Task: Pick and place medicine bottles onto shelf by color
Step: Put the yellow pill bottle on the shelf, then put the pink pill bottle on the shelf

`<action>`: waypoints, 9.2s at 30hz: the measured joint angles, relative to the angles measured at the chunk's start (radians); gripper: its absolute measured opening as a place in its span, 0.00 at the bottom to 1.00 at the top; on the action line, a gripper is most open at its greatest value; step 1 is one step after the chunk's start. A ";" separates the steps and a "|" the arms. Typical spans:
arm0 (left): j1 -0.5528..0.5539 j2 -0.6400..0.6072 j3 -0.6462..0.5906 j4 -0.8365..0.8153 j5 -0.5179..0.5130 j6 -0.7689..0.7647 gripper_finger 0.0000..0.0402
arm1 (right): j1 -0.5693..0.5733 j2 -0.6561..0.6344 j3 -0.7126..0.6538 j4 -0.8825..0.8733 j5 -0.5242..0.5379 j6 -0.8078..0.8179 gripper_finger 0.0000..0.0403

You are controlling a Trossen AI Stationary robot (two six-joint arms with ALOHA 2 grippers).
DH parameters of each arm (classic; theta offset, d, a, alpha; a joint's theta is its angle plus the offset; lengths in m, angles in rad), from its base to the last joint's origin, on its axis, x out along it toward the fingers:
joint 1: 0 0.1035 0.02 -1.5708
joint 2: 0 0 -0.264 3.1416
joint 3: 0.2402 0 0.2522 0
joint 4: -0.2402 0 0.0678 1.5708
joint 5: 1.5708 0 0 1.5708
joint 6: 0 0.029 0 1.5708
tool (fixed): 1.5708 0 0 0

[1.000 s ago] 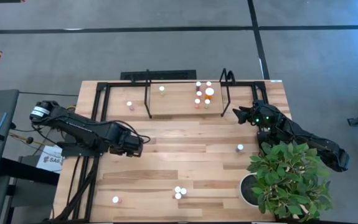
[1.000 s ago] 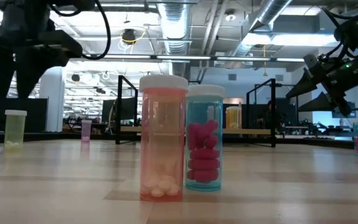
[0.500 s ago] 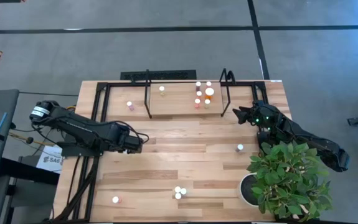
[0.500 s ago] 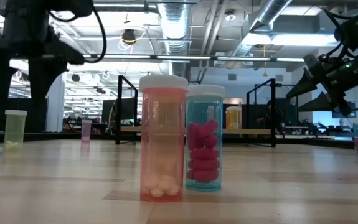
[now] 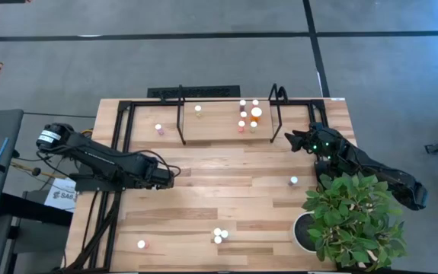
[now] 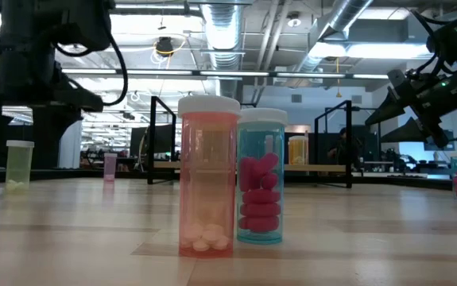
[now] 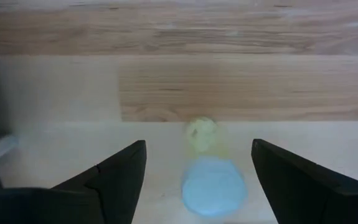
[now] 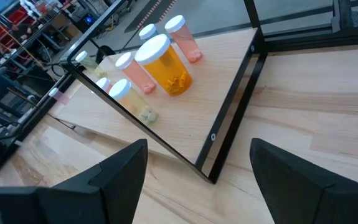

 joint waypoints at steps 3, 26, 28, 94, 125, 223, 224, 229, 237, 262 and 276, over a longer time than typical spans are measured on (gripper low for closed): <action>0.002 0.000 -0.021 0.021 0.005 -0.001 0.70 | 0.000 0.000 0.000 0.000 0.000 0.000 0.76; 0.002 0.000 -0.023 0.047 0.012 0.055 0.22 | 0.000 0.000 0.000 0.000 0.000 0.000 0.76; 0.002 0.000 -0.021 0.055 0.027 0.055 0.21 | 0.000 0.000 0.000 0.000 0.000 0.000 0.76; 0.540 0.753 1.171 -0.430 -0.001 1.655 0.21 | 0.000 0.000 0.000 0.000 0.000 0.000 0.76; 0.724 0.754 1.171 -0.354 -0.006 2.039 0.21 | 0.000 0.000 0.000 0.000 0.000 0.000 0.76; 0.787 0.813 1.245 -0.386 -0.015 2.084 0.60 | 0.000 0.002 0.000 0.000 -0.003 0.000 0.76; 0.784 0.813 1.258 -0.399 -0.018 2.079 0.61 | 0.000 0.002 0.000 0.000 -0.003 0.000 0.76; 0.766 0.812 1.318 -0.464 -0.047 2.068 0.65 | 0.000 0.002 0.000 0.000 -0.003 0.000 0.76; 0.724 0.812 1.425 -0.586 -0.088 1.980 0.67 | 0.000 0.002 0.000 0.000 -0.003 0.000 0.76; 0.259 0.717 1.556 -0.664 -0.097 0.878 0.67 | 0.000 0.002 0.000 0.000 -0.003 0.000 0.76; -0.032 0.566 1.107 -0.659 0.027 0.447 0.67 | 0.000 0.002 0.000 0.000 -0.003 0.000 0.76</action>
